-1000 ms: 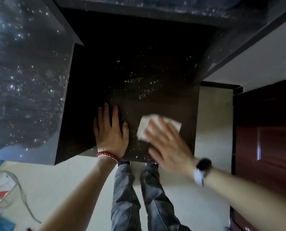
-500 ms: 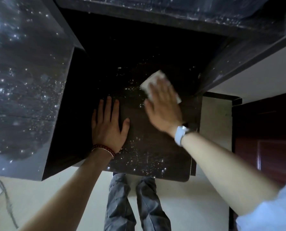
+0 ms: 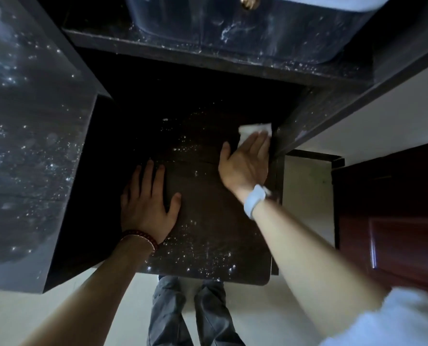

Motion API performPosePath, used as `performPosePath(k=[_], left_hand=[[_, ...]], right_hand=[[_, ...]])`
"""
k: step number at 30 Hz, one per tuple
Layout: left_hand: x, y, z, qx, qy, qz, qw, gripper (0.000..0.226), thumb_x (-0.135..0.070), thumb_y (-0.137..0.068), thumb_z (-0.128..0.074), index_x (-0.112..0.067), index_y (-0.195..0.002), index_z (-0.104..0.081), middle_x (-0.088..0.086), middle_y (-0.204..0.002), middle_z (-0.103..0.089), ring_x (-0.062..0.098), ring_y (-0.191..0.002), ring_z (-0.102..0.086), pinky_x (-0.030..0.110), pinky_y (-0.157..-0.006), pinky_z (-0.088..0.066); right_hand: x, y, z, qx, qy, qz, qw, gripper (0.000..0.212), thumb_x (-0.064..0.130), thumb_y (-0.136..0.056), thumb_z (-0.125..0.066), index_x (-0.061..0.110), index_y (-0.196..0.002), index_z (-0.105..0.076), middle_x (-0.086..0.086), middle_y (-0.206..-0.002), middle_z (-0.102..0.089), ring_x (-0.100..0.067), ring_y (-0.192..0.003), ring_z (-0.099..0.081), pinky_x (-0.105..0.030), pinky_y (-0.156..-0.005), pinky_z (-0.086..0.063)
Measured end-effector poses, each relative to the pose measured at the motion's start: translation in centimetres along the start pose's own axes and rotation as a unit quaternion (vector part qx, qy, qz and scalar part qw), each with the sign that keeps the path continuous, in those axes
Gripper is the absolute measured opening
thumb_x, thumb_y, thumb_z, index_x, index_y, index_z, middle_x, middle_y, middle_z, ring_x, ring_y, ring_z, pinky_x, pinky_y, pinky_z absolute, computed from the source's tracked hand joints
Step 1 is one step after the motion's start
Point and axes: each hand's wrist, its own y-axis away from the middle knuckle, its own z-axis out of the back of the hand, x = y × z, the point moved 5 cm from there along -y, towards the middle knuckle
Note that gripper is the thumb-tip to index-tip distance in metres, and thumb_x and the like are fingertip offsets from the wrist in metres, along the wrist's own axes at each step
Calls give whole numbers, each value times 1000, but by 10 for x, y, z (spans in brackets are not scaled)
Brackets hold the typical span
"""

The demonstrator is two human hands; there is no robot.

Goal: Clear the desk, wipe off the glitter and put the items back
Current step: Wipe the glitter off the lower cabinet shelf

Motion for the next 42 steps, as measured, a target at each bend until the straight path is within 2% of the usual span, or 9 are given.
performPosePath(k=[5, 9, 18, 24, 27, 31, 33, 38, 42], left_hand=[[1, 1, -2, -5, 3, 3, 1000, 72, -54, -78, -23, -16, -138, -31, 7, -151, -23, 26, -138, -16, 49, -104, -22], [3, 2, -3, -8, 6, 2, 1000, 71, -54, -78, -23, -17, -139, -29, 6, -152, -20, 23, -138, -12, 47, -106, -19], [4, 0, -7, -32, -9, -19, 999, 66, -50, -82, -29, -14, -137, -32, 11, -149, -28, 26, -135, -17, 47, -103, -22], [5, 0, -6, -52, -22, -32, 998, 64, -48, -82, -32, -13, -135, -36, 12, -146, -33, 26, -133, -18, 42, -101, -16], [4, 0, -6, -51, -28, -36, 998, 64, -48, -83, -31, -13, -135, -36, 12, -146, -33, 26, -133, -19, 41, -100, -17], [1, 0, -6, -50, -39, -30, 998, 64, -50, -83, -29, -14, -136, -33, 12, -146, -34, 26, -133, -20, 41, -99, -18], [2, 1, -6, -51, -41, -28, 997, 64, -50, -83, -28, -13, -136, -34, 12, -146, -34, 26, -133, -20, 42, -99, -18], [2, 1, -5, -48, -41, -22, 998, 65, -50, -82, -30, -14, -137, -32, 11, -147, -32, 26, -134, -19, 42, -99, -18], [1, 1, -4, -46, -35, -20, 998, 64, -49, -82, -31, -14, -135, -35, 12, -145, -34, 27, -132, -21, 44, -99, -19]], right_hand=[[-4, 13, -4, 5, 57, 15, 998, 75, 47, -96, -23, -10, -141, -4, -28, -151, -2, -36, -141, -2, -39, -114, -7], [8, -29, 6, 4, 21, 9, 1000, 69, 41, -97, -25, -8, -142, -6, -24, -153, -3, -33, -141, -1, -39, -112, -12], [27, -75, 14, -30, -17, -23, 999, 64, 40, -97, -24, -1, -143, -11, -22, -153, -6, -32, -141, 0, -44, -113, -5], [117, -55, -21, -36, -13, 181, 983, 55, 33, -97, -26, 6, -144, -17, -17, -153, -12, -29, -141, -7, -34, -114, 1], [117, -56, -20, -55, 7, 207, 977, 56, 32, -96, -28, 8, -145, -15, -14, -154, -13, -26, -142, -7, -32, -114, 2], [122, -62, -10, 18, 0, 333, 943, 51, 27, -97, -31, 13, -145, -18, -7, -153, -19, -20, -141, -13, -26, -111, -6], [132, -60, -12, 19, 18, 375, 927, 50, 26, -98, -30, 17, -145, -19, -3, -153, -19, -18, -141, -14, -25, -110, -5], [100, -74, -8, -2, 37, 299, 953, 51, 29, -97, -26, 20, -146, -16, 4, -155, -13, -14, -141, -10, -29, -111, -7], [68, -69, 12, -29, 120, 253, 960, 53, 31, -96, -28, 8, -144, -18, -7, -152, -20, -22, -138, -19, -35, -108, -14]])
